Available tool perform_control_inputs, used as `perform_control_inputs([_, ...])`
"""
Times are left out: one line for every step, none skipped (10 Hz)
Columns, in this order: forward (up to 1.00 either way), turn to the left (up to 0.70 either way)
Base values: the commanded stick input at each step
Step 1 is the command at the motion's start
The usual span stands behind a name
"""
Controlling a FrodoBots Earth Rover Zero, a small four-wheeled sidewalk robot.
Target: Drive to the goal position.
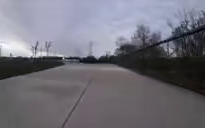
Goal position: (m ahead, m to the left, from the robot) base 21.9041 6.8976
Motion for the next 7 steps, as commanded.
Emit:
perform_control_inputs([1.0,0.01])
perform_control_inputs([1.0,0.06])
perform_control_inputs([1.0,0.14])
perform_control_inputs([1.0,0.18])
perform_control_inputs([1.0,0.13])
perform_control_inputs([1.0,0.05])
perform_control_inputs([1.0,0.0])
